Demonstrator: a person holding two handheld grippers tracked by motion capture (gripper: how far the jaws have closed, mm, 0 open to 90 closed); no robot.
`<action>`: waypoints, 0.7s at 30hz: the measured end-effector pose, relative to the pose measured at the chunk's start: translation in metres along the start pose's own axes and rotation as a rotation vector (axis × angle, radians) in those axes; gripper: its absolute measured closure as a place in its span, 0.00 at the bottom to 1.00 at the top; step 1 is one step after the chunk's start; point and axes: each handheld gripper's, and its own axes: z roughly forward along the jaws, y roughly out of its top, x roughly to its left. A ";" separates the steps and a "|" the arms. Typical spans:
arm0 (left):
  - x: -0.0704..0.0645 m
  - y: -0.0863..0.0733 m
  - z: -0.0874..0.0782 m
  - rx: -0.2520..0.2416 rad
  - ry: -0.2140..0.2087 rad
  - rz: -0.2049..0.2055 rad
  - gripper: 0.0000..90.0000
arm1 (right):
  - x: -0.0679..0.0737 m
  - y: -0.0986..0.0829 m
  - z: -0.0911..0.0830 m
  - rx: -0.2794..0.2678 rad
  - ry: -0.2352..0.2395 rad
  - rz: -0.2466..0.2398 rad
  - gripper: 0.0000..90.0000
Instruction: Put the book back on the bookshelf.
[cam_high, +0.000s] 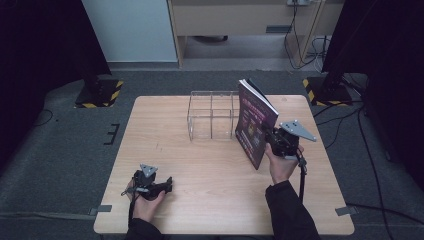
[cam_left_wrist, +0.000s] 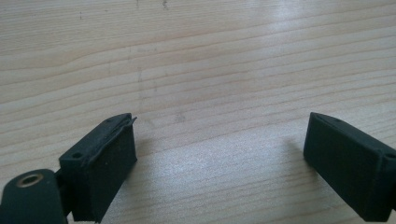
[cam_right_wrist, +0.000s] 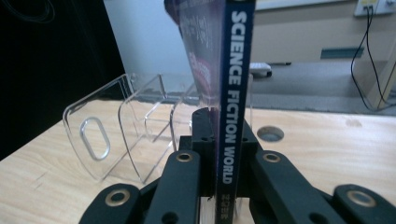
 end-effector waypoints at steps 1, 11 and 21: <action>0.000 0.000 0.000 0.000 -0.001 0.000 0.09 | 0.001 0.001 0.003 -0.009 0.000 -0.005 0.94; 0.000 0.000 0.000 0.000 0.000 0.001 0.09 | 0.001 0.009 0.036 -0.074 -0.040 -0.015 0.94; 0.000 0.000 0.000 0.000 -0.001 0.001 0.09 | -0.001 0.006 0.061 -0.104 -0.059 -0.026 0.94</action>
